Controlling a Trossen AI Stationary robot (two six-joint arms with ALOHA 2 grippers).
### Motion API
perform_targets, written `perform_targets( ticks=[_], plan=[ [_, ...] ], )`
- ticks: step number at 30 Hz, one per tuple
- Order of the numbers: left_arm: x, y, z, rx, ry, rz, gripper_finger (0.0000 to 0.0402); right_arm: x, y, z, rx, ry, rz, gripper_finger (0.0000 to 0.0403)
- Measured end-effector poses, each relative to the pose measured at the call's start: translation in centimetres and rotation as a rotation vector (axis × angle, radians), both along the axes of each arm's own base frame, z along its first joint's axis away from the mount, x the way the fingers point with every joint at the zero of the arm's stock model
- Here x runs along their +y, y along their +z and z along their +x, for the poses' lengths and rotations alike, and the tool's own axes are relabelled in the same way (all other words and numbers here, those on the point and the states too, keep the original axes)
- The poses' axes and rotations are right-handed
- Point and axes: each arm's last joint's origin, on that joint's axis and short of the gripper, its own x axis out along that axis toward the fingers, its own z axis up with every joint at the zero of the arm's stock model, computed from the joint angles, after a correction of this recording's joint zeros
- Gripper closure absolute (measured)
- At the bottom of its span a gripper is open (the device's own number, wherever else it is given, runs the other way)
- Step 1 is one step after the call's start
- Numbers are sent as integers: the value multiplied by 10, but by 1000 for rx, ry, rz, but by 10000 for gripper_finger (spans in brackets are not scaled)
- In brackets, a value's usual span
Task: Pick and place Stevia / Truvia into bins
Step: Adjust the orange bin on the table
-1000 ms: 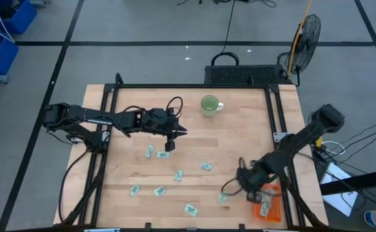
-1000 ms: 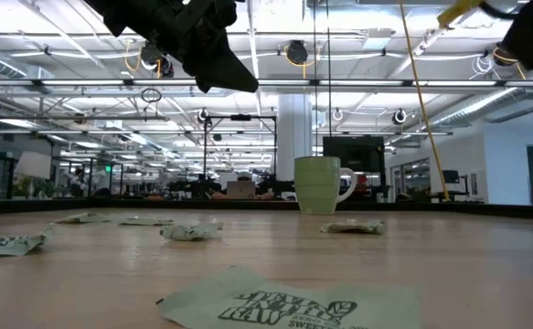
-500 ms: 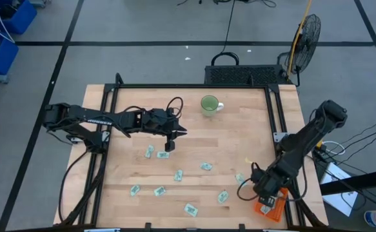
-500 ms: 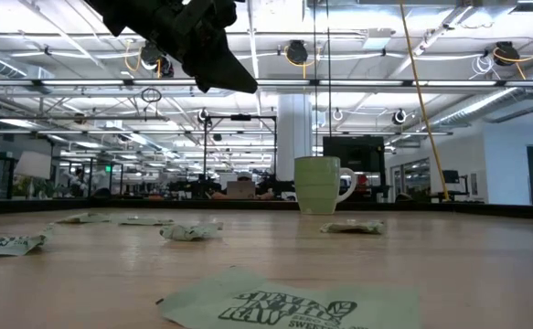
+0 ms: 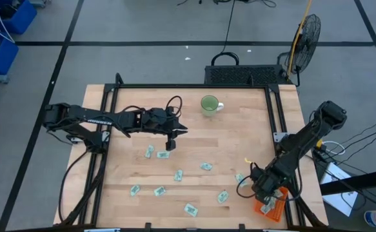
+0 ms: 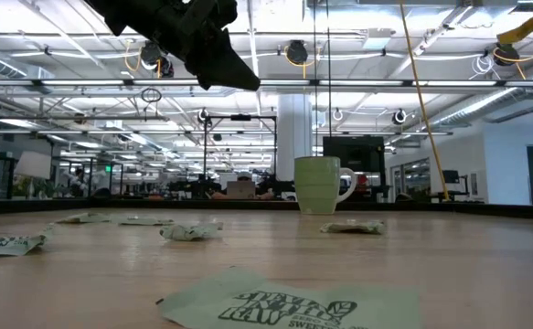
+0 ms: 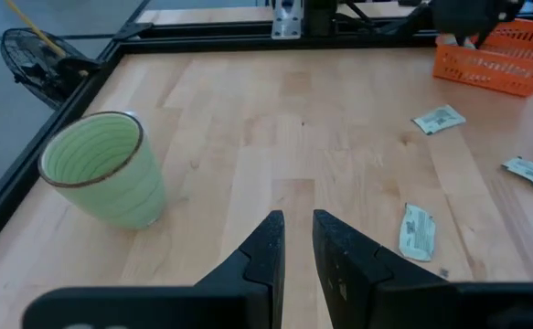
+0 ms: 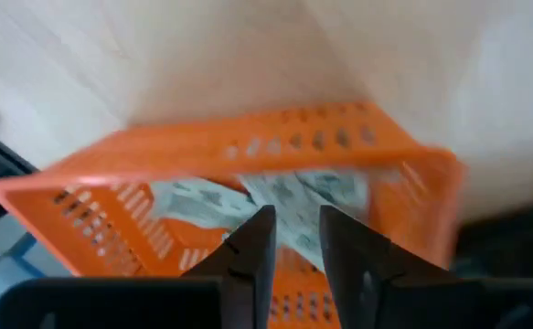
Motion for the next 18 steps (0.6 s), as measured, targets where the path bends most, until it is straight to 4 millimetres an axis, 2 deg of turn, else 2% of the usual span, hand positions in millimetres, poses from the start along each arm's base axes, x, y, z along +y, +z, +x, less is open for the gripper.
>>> perform_targets(
  ticks=[7, 11, 18],
  plan=[
    [0, -1, 0, 8, 0, -1, 334, -2, -27, 8, -232, -62, 65, 319],
    [0, -1, 0, 7, 0, -1, 334, -13, -34, 8, -202, -85, 22, 321],
    [0, -1, 0, 8, -10, 18, 334, -31, -33, 2, -122, 3, -54, 329]
  ],
)
